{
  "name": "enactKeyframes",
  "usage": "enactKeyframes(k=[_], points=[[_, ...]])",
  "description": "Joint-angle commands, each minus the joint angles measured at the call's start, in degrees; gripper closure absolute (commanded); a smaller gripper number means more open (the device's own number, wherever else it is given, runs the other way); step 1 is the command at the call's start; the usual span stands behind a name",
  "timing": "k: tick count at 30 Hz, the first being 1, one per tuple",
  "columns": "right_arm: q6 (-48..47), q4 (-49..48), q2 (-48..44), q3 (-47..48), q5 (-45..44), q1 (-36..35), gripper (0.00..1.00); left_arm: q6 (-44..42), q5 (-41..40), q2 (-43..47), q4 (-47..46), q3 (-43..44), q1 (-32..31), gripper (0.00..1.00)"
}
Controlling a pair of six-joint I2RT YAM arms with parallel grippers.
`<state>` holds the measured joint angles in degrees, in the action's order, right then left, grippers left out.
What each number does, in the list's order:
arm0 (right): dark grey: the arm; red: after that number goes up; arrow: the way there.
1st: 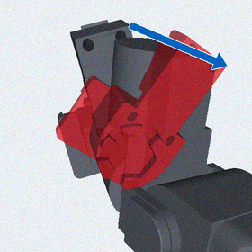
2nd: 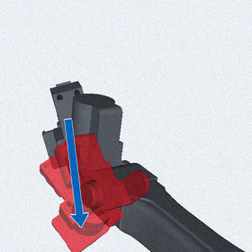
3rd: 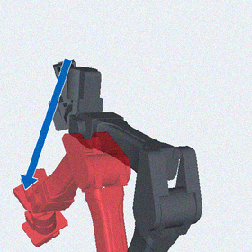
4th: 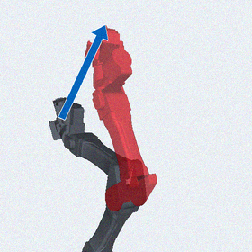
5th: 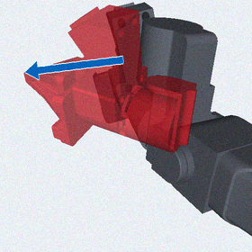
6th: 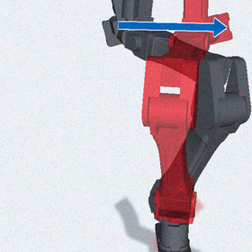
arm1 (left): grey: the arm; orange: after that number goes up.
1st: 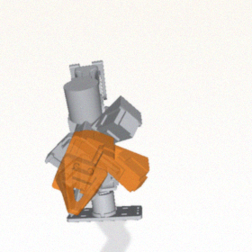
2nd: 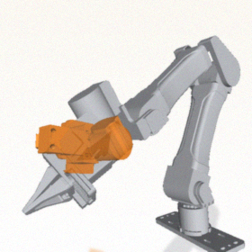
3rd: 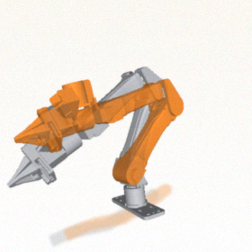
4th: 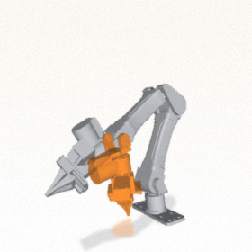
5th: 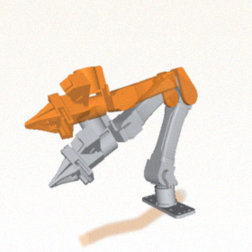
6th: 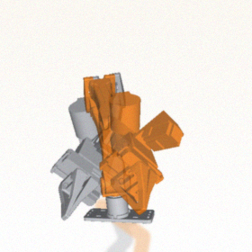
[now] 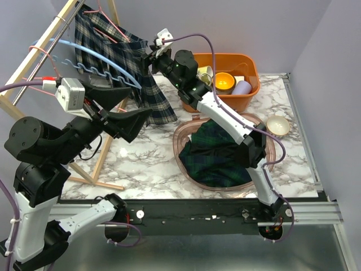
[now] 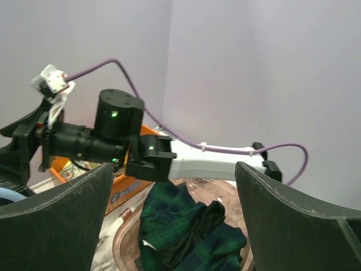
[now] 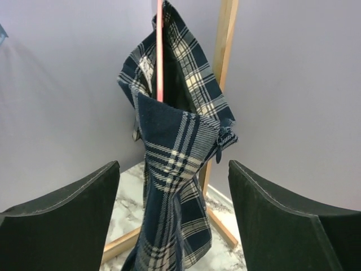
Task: Remove the skirt from the hanger
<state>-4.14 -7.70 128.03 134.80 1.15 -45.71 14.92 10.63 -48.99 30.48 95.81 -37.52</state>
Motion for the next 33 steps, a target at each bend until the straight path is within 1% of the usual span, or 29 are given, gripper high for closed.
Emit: enactKeyframes(k=[1, 5, 8, 9, 10, 16, 23, 26, 29, 30, 33], points=[[-0.3, -5.4, 3.9, 3.5, 1.9, 0.5, 0.17, 1.3, 7.1, 1.4, -3.0, 0.2, 0.0, 0.01], [0.1, -6.7, 5.8, 4.5, 2.8, 0.7, 0.20, 3.3, 9.8, 2.8, -6.0, -1.4, 0.0, 0.01], [0.6, -7.7, 6.6, 5.2, 4.0, 0.8, 0.25, 4.2, 10.6, 4.0, -8.2, -2.9, 0.1, 0.01], [1.0, -8.3, 7.0, 5.9, 5.1, 0.8, 0.30, 4.4, 10.9, 4.5, -8.7, -3.3, 0.0, 0.01], [1.2, -8.7, 7.0, 5.9, 5.4, 0.9, 0.32, 4.6, 10.7, 4.7, -8.7, -3.3, 0.0, 0.01], [2.5, -10.2, 8.1, 7.5, 6.1, 1.0, 0.39, 6.3, 10.5, 6.2, -9.2, -4.1, 0.0, 0.01], [4.1, -10.7, 9.8, 8.4, 5.7, 1.0, 0.40, 7.3, 10.5, 8.8, -10.6, -5.1, 0.1, 0.01], [4.0, -10.8, 10.7, 8.6, 5.4, 1.0, 0.37, 7.5, 10.4, 10.0, -10.4, -5.1, 0.0, 0.01], [4.0, -10.8, 11.0, 8.7, 5.2, 1.0, 0.37, 7.5, 10.5, 11.3, -10.3, -5.4, 0.0, 0.01], [5.4, -11.1, 11.0, 8.7, 5.3, 1.0, 0.38, 7.5, 10.5, 11.6, -10.4, -5.7, 0.0, 0.01], [5.5, -11.4, 11.1, 8.9, 5.3, 1.0, 0.47, 7.1, 10.5, 13.0, -10.3, -6.4, 0.1, 0.01]])
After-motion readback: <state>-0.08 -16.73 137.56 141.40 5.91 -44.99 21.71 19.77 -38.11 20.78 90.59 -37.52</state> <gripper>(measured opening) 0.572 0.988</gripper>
